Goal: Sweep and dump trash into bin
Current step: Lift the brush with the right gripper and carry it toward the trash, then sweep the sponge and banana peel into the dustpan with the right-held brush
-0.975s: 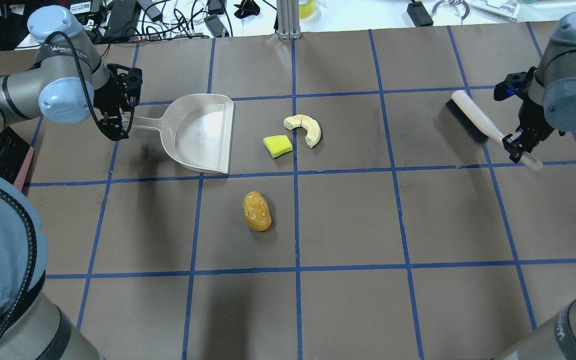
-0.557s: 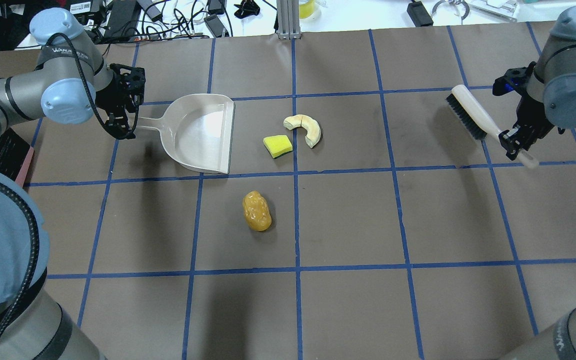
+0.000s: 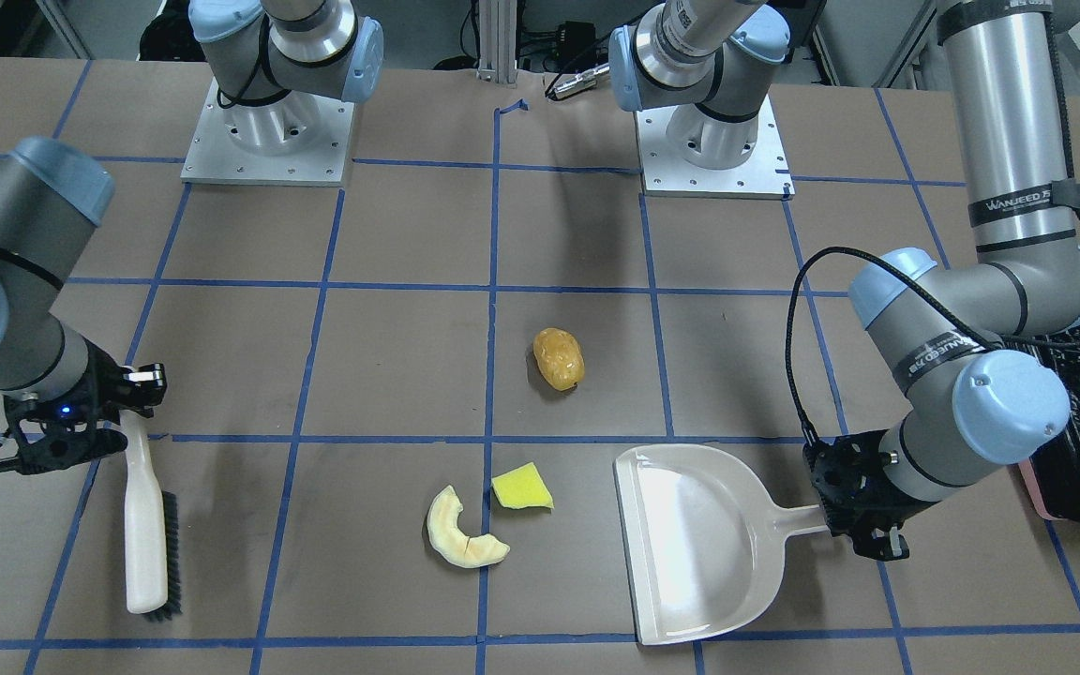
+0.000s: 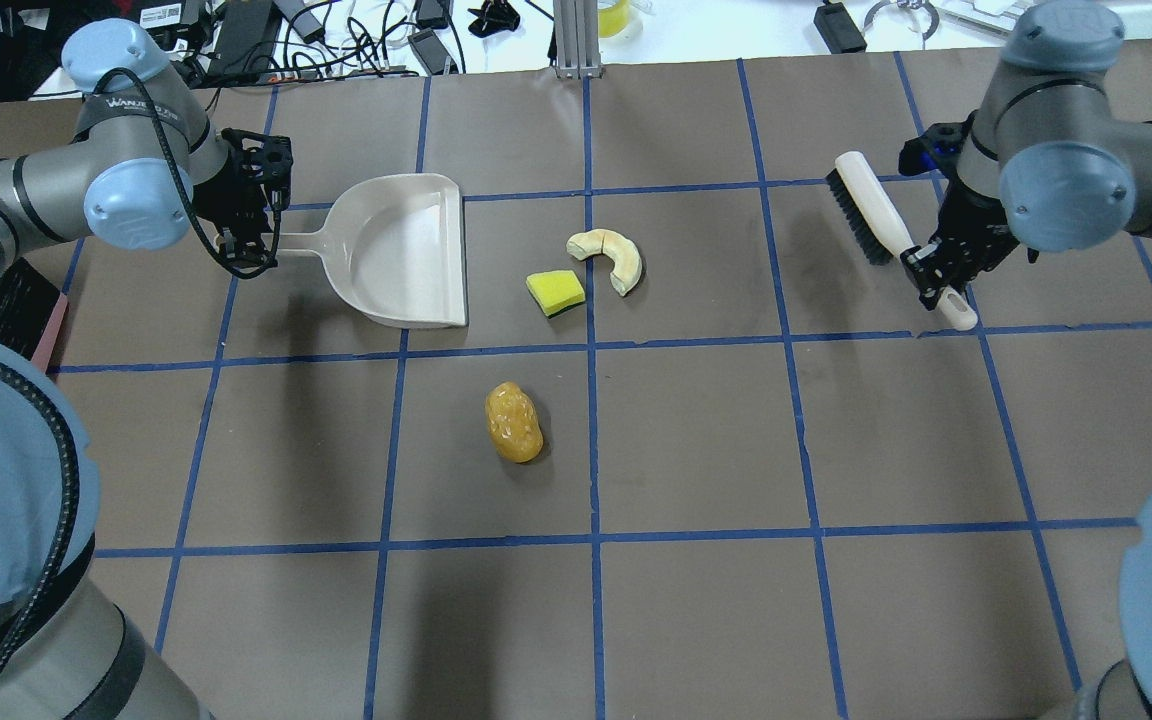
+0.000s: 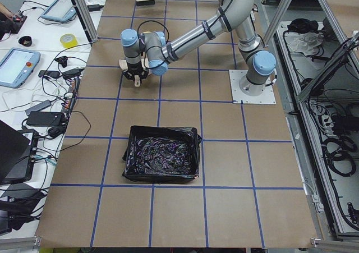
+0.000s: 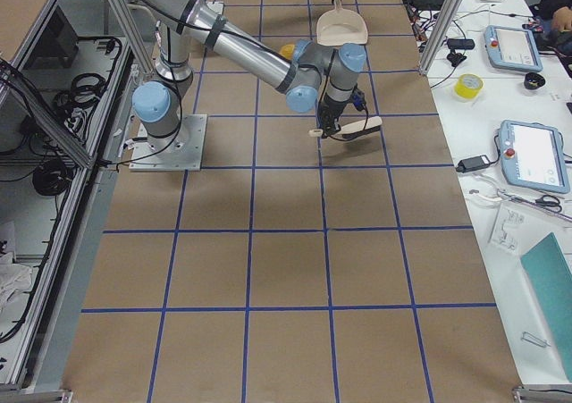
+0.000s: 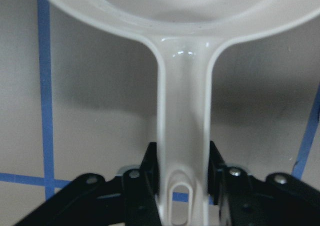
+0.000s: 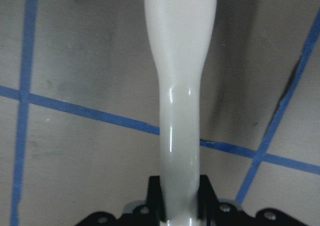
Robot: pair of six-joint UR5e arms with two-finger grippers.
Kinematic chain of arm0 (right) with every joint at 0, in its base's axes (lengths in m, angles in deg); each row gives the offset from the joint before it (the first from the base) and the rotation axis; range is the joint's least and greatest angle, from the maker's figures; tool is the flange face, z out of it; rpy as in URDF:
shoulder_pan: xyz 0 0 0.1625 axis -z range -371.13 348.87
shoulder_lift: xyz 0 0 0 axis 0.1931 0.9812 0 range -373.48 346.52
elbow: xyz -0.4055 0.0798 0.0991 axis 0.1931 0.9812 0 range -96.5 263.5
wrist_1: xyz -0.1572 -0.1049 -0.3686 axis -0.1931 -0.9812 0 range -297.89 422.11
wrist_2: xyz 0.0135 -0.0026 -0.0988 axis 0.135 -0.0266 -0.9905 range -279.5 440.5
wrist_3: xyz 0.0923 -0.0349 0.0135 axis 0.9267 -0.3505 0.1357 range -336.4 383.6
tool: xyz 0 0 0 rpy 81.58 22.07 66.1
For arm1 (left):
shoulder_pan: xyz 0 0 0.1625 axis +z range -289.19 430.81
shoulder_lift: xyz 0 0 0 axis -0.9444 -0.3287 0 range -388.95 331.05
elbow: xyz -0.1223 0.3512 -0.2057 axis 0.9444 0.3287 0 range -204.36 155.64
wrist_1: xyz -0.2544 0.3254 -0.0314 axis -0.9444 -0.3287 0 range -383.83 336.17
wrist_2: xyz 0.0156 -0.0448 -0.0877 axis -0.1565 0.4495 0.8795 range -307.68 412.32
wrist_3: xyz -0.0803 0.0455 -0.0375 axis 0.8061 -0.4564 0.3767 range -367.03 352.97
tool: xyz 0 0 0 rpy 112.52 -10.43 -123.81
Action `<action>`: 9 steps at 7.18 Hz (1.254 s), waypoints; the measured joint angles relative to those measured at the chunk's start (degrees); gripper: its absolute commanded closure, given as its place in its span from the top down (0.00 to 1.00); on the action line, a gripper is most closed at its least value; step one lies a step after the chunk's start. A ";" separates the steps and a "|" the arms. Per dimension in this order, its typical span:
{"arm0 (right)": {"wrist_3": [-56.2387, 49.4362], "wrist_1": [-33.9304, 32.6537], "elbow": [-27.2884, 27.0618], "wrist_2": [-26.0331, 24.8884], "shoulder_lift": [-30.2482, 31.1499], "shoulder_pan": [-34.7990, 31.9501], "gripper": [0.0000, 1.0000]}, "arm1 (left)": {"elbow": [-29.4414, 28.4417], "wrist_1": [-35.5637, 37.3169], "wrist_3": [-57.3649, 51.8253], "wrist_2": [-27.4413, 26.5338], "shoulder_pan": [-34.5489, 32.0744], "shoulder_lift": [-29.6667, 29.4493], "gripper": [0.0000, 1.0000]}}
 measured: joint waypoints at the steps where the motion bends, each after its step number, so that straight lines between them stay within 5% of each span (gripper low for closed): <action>1: 7.34 2.38 0.03 1.28 0.85 -3.75 0.00 | 0.01 -0.02 0.10 -0.24 -0.15 0.04 0.11; 5: 31.79 7.16 -0.19 6.50 1.94 -16.49 0.00 | 0.38 -0.46 0.10 -3.53 -2.21 0.64 0.09; 9: 42.10 6.71 -0.09 8.99 1.11 -23.09 0.00 | 0.60 -0.61 -0.23 -4.28 -2.58 0.46 0.09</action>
